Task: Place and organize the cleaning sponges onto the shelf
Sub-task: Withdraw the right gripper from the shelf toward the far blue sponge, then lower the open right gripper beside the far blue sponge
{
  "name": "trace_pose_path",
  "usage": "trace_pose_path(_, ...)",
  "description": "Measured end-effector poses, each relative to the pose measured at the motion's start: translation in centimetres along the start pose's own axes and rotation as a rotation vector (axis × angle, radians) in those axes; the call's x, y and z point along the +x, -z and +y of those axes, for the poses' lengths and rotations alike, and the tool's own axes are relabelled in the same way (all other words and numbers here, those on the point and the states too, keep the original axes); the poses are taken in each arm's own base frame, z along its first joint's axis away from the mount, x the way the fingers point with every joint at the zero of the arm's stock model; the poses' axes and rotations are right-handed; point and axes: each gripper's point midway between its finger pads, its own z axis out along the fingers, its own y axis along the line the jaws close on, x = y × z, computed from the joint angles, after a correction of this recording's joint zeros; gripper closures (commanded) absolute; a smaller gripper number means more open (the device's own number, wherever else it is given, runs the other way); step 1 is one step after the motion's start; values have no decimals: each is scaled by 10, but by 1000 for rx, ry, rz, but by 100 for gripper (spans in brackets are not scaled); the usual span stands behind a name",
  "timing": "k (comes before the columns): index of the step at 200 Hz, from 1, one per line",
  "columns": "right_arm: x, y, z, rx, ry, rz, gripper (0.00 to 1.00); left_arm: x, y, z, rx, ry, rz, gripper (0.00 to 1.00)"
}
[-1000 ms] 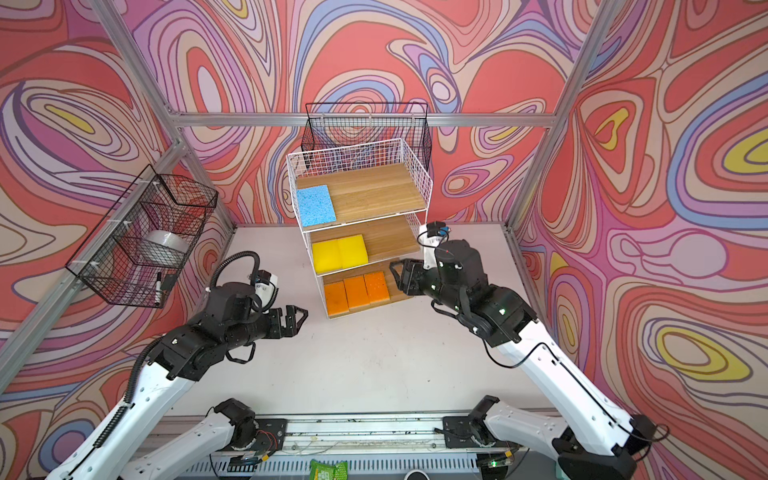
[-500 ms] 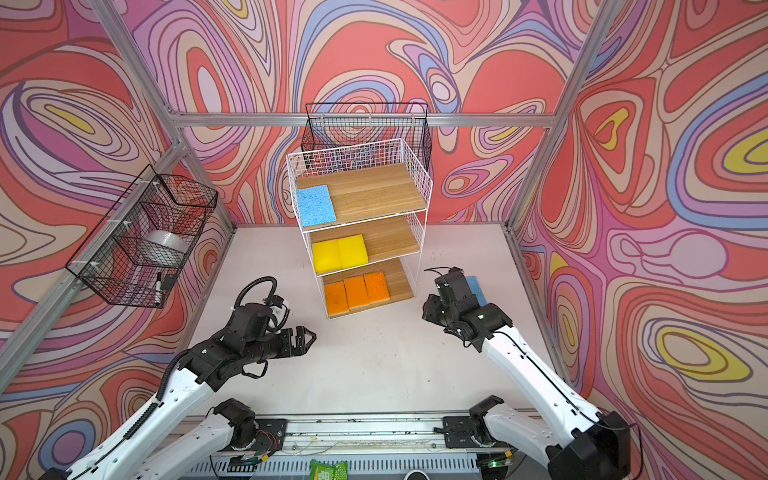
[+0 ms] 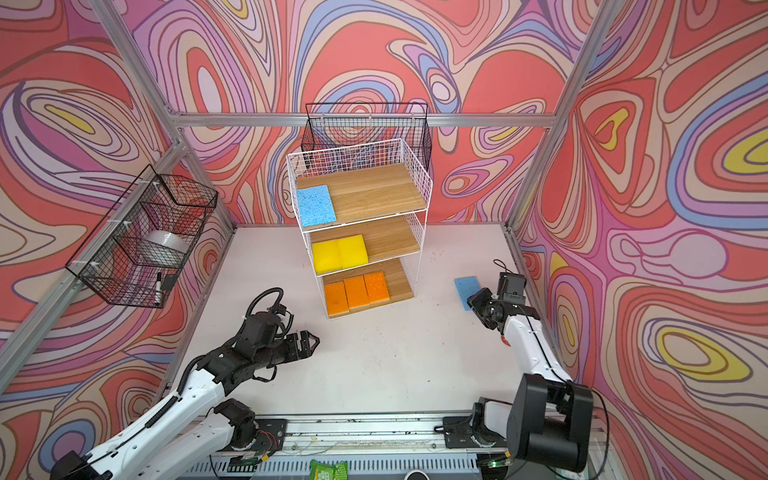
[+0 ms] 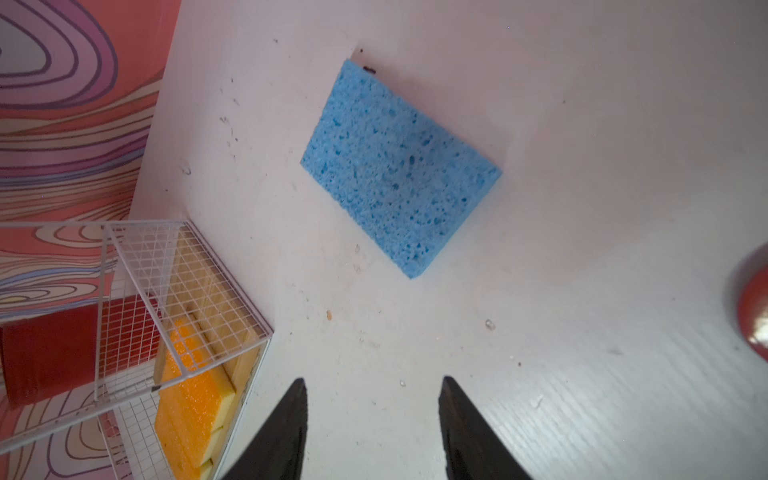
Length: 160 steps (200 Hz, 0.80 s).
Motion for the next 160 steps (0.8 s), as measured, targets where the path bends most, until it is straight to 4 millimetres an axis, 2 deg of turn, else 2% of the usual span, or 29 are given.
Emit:
trace_pose_path(53, -38, -27, -20, 33, -70, -38, 41, 15, -12, 15, -9, 18, 12, 10)
trace_pose_path(100, -67, -46, -31, 61, -97, -60, 44, 12, -13, 12, 5, 15, -4, 10)
trace_pose_path(121, -78, -55, -32, 62, -93, -72, 54, 11, -14, 12, 6, 14, -7, 10)
trace_pose_path(160, -86, -76, -47, 73, -92, -56, 81, 13, -19, 15, -1, 16, 1, 10)
